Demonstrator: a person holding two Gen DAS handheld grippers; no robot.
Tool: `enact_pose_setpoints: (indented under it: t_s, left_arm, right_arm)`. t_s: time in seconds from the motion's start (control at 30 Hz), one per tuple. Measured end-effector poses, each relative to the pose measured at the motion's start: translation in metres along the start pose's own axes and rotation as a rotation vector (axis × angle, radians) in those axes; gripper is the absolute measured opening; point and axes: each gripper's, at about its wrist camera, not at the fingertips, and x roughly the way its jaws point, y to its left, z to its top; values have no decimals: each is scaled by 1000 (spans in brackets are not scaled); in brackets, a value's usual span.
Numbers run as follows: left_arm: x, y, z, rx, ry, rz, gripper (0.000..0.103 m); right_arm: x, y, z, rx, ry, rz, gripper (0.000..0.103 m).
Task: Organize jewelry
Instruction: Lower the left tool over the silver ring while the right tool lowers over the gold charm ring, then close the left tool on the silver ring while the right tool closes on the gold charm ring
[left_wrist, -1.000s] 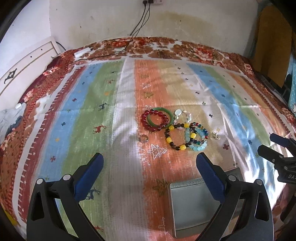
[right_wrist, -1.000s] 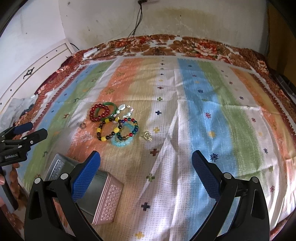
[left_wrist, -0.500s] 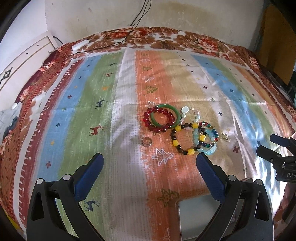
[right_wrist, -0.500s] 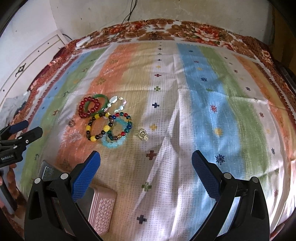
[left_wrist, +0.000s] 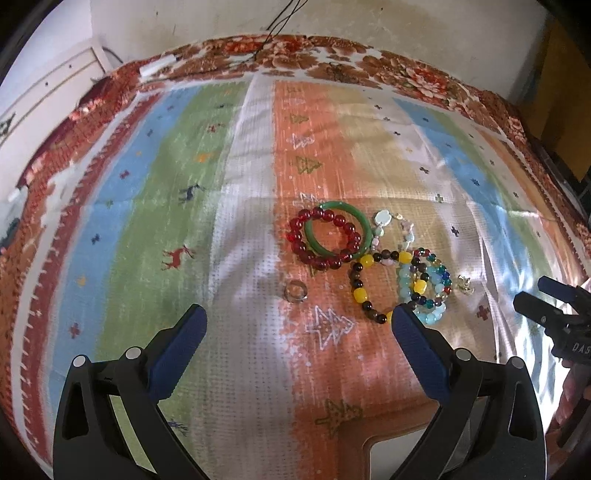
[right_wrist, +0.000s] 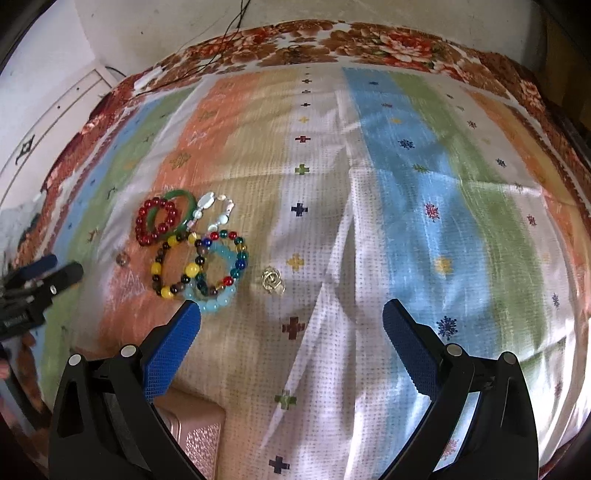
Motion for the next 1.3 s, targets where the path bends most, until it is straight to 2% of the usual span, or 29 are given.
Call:
enact_pose_setpoints:
  t_s: [0.27,0.57,0.63,0.7,0.73,0.9,1.03,1.17,1.23,1.3]
  left_arm:
    - [18,3,7,-6,37,-4,97]
    - [45,4,13,34,93,14,84]
    - [51,5,14,40,107,9,79]
    - [56,6,15,41,121,-4,76]
    - [57,7,15,41,126,-10,73]
    - [64,8,17,39,143,-38,65]
    - [74,7,18,43,164,-50,56]
    - [78,6,20,60,164,-45,50]
    - [78,5,20,68,167,-48,45]
    - [80,3,20,86,169,-36,44]
  right_arm:
    - [22,3,6,-23,53,-29,100]
    - [47,2,14,-30,100,-46,99]
    - [52,3,16,-32,110,-47,99]
    - [56,4,17,-41,116,-49,94]
    - [60,4,18,-45,124,-52,88]
    - [72,8,19,-53,148,-55,85]
    - [78,9,21,-51,157,-66,68]
    - [84,11,22,-55,165,-69,68]
    - [84,12,22,-62,163,-62,64]
    - [84,14,22,-66,163,-58,61]
